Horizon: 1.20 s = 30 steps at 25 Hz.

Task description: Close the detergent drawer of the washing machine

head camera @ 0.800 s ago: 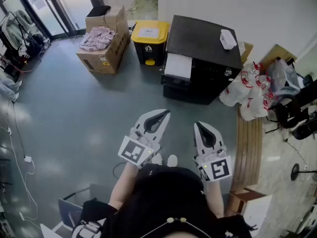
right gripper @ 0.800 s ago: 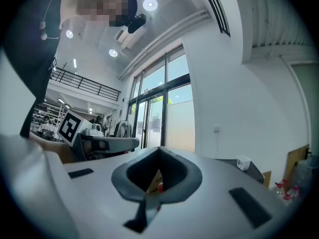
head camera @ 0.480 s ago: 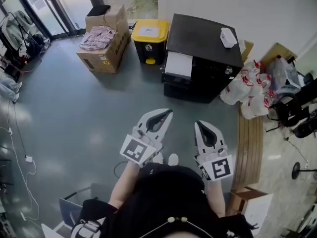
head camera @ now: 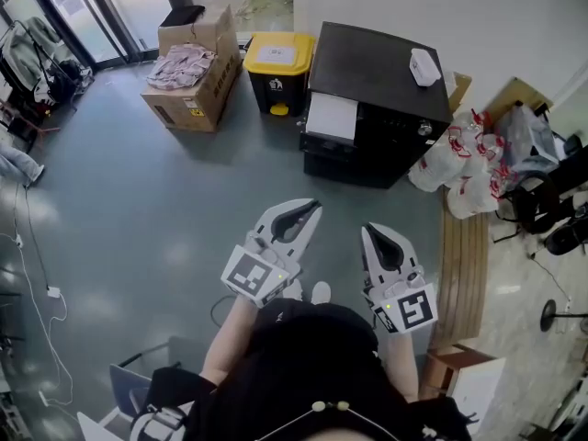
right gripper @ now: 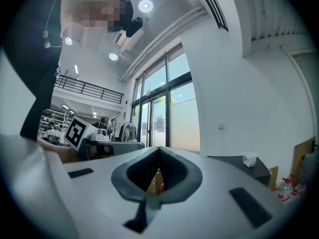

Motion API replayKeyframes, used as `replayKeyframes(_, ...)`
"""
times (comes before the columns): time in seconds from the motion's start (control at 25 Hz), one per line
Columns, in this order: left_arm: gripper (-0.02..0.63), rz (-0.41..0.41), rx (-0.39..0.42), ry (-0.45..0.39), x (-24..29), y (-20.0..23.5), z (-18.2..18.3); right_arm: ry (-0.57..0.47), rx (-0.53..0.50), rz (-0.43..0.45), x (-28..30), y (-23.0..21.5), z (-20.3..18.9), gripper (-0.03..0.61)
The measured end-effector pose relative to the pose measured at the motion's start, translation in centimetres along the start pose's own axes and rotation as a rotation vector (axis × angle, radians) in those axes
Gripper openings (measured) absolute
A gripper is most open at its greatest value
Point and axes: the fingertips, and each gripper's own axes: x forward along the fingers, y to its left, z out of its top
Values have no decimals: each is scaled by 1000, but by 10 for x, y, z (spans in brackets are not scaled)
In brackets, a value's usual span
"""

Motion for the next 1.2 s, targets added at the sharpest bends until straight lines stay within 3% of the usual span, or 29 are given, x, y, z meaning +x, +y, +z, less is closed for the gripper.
replayKeyframes(0.16,9,-5,-11,2,-6,6,-4,18,-9,10,1,5,-8,3)
replayKeyframes(0.28,78,-46,-31,22,-9,11,-10,22,-5,15,6,9,-12,3)
replayKeyframes(0.44,84,-82,-9,40,-15,16,-13,10,13,18,11,15,-16,3)
replayKeyframes(0.64,84,-31,-2,12,-20,34,-10,-3,33,-9,16,15,-18,3)
replayKeyframes(0.92,84,10,26,46,-9,51,-18,14,41,-52,19,-14,-33,3)
replayKeyframes(1.2,84,33,26,50,22,78,-28,10,38,-23,45,-54,-40,5)
